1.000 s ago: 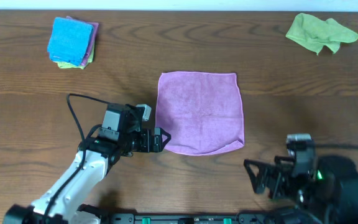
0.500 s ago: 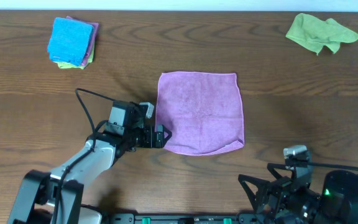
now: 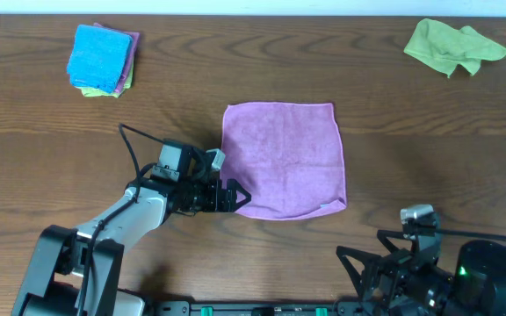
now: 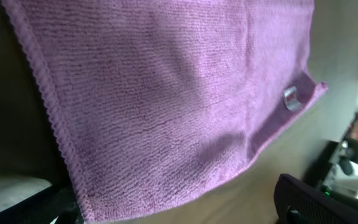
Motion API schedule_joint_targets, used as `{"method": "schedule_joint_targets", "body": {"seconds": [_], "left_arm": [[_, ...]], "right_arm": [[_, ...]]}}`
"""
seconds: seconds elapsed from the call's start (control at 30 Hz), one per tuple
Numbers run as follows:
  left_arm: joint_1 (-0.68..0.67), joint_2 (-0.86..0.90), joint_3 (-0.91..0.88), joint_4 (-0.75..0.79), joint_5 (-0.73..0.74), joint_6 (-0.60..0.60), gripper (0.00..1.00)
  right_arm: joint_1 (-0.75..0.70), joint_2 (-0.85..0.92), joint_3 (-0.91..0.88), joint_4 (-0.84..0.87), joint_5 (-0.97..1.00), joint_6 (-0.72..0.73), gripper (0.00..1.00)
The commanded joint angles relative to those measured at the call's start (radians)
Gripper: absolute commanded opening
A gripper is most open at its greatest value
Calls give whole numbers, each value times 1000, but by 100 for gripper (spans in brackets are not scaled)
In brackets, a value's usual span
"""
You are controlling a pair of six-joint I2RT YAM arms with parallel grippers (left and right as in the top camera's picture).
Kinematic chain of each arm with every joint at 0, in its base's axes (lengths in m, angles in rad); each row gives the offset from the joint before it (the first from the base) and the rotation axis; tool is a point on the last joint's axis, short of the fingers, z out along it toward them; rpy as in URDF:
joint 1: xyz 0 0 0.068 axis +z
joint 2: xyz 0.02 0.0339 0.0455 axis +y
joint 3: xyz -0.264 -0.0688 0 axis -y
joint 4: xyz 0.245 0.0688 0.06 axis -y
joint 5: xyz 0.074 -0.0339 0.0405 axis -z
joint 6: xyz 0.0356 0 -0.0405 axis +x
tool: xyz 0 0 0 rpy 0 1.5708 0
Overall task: Fold the cloth
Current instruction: 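Move the left gripper to the cloth's lower-left corner and grasp it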
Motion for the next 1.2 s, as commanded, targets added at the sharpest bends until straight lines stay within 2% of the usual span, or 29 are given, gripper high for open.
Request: {"method": "schedule_joint_targets", "body": {"seconds": [0.0,0.53,0.57,0.93,1.03,1.17], "left_arm": [[-4,43,-45,-18,13,-38,96],[-3,42,-45,-45,209,-68,100],[-3,42,-45,-45,217,-68,95],[-4,42,-45,3,219,-67,92],[-4,42,-45,2,261,-59,88],[-4,34,-45,-3,305,-59,86]], "right_arm": [[-5,-6,5,3,-13,-19,96],[-5,-6,5,-7,-19,-20,96],[-5,-6,5,-9,-19,-20,96],[-5,-6,5,-16,-18,-33,96],[-5,-6,5,-16,-18,-47,96],[-5,-6,5,-16,-18,-49,96]]}}
